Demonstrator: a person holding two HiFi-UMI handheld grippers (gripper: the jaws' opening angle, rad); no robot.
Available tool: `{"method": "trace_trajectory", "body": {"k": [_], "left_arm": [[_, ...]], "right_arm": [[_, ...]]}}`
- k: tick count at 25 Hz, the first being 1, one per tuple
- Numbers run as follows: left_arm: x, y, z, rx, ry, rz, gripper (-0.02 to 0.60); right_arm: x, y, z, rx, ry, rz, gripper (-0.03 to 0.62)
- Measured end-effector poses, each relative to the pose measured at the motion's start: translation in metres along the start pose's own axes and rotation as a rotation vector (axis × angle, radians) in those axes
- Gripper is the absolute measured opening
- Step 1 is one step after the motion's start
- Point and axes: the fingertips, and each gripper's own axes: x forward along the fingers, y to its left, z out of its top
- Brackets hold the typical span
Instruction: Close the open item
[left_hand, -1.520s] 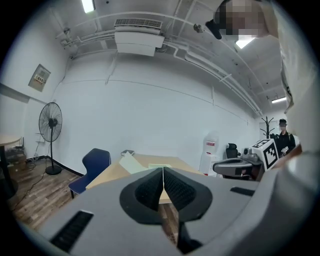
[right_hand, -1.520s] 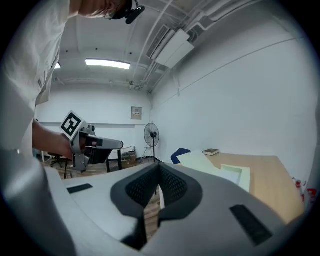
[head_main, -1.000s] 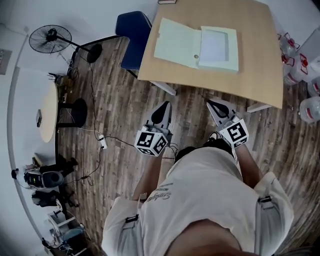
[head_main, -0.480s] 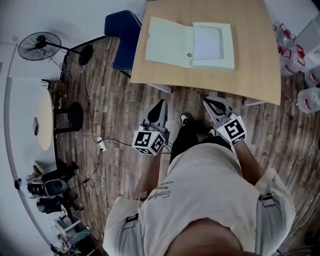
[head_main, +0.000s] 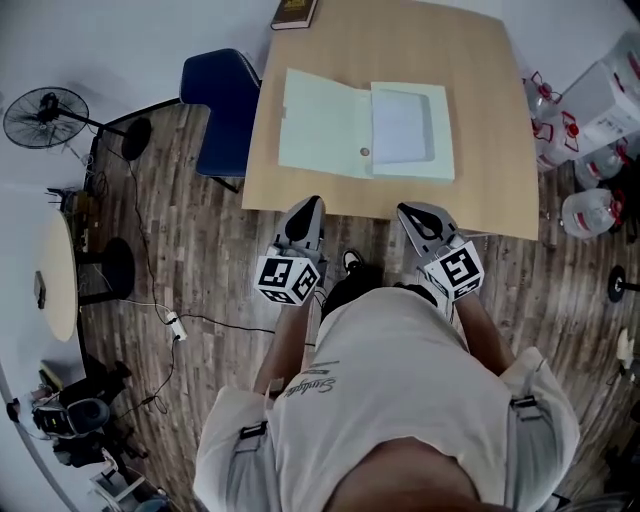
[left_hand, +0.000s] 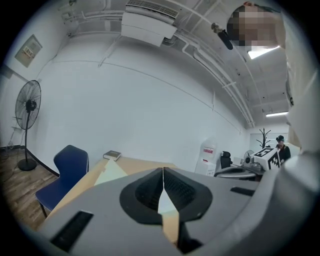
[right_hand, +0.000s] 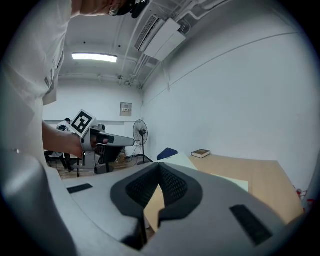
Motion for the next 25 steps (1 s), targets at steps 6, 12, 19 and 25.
{"method": "trace_trajectory", "body": {"k": [6,12,19,25], "left_arm": [[0.037,0.044,0.011,0.006,0.023,-0.088,0.015],[0.067,0.070,0.017,0.040,0.037,-0.179,0.015],[0.098,0.062,0.016,0.158,0.061,-0.274,0.015],[0.128,0.043,0.012,0.217,0.097,-0.285,0.015]], "right_arm": [[0.047,-0.021,0.013,0.028,0.003,-0.081,-0.005],[0.072,-0.043,0.011,0.113,0.009,-0.194,-0.005],[0.074,-0.063,0.012,0.123,0.042,-0.268,-0.005],[0.070,-0.091,0.006,0.122,0.046,-0.270,-0.005]]}}
